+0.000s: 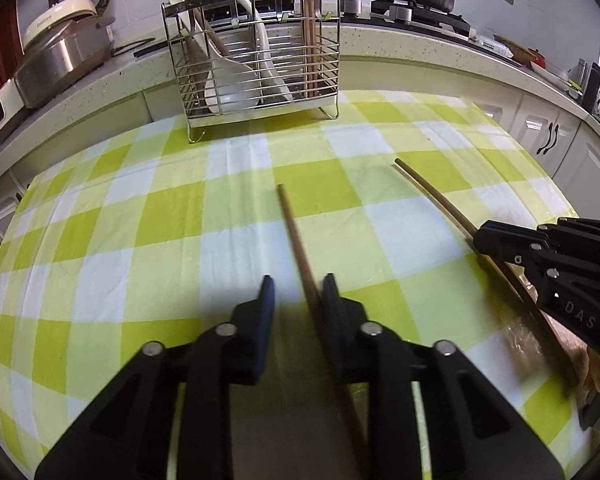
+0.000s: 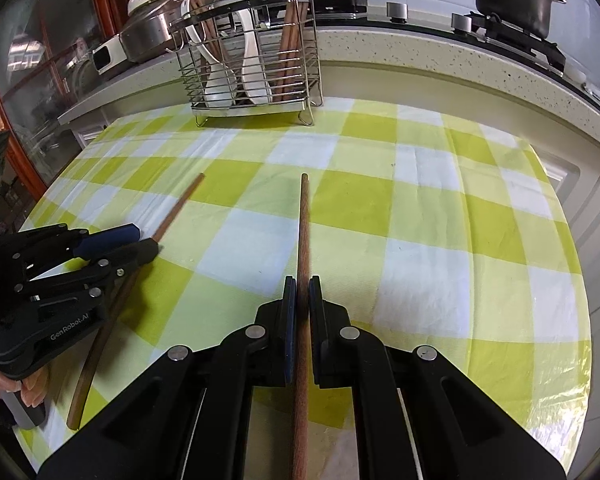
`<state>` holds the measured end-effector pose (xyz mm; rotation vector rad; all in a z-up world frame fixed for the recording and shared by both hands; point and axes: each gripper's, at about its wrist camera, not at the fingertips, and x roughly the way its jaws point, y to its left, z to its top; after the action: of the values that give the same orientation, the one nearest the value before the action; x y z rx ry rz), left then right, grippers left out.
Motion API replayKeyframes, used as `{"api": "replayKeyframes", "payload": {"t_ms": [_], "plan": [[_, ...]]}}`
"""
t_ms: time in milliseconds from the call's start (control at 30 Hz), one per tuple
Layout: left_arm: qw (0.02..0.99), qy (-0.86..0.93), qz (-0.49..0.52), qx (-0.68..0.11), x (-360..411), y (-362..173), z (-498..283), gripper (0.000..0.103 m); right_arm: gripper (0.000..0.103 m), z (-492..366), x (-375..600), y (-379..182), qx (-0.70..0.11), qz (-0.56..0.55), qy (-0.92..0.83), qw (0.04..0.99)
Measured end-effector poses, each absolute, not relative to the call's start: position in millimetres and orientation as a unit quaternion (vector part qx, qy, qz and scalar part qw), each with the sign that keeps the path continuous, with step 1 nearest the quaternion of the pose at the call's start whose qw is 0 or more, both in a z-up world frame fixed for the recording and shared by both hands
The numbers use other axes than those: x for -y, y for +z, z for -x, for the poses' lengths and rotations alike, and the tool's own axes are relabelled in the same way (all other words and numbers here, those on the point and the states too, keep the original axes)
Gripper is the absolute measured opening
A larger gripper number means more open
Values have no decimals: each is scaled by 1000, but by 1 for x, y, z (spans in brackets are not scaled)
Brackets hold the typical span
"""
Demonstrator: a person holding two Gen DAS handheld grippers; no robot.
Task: Organize utensils
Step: 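Grasp a brown chopstick with the right tool while the left tool grasps another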
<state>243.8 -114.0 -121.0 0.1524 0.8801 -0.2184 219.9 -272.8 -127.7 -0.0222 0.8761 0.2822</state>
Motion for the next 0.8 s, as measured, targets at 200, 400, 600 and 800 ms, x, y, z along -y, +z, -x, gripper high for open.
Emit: {"api": "replayKeyframes", "payload": {"t_ms": [200, 400, 600, 800], "plan": [[896, -111, -75, -424, 110, -121, -244, 11, 7, -221, 271, -129, -425, 10, 128, 896], [894, -122, -90, -422, 111, -121, -243, 10, 7, -222, 267, -128, -427, 8, 119, 896], [892, -136, -102, -420, 107, -122, -241, 7, 7, -223, 267, -129, -428, -2, 115, 896], [888, -147, -118, -420, 104, -122, -239, 7, 8, -223, 266, -130, -430, -13, 105, 896]]}}
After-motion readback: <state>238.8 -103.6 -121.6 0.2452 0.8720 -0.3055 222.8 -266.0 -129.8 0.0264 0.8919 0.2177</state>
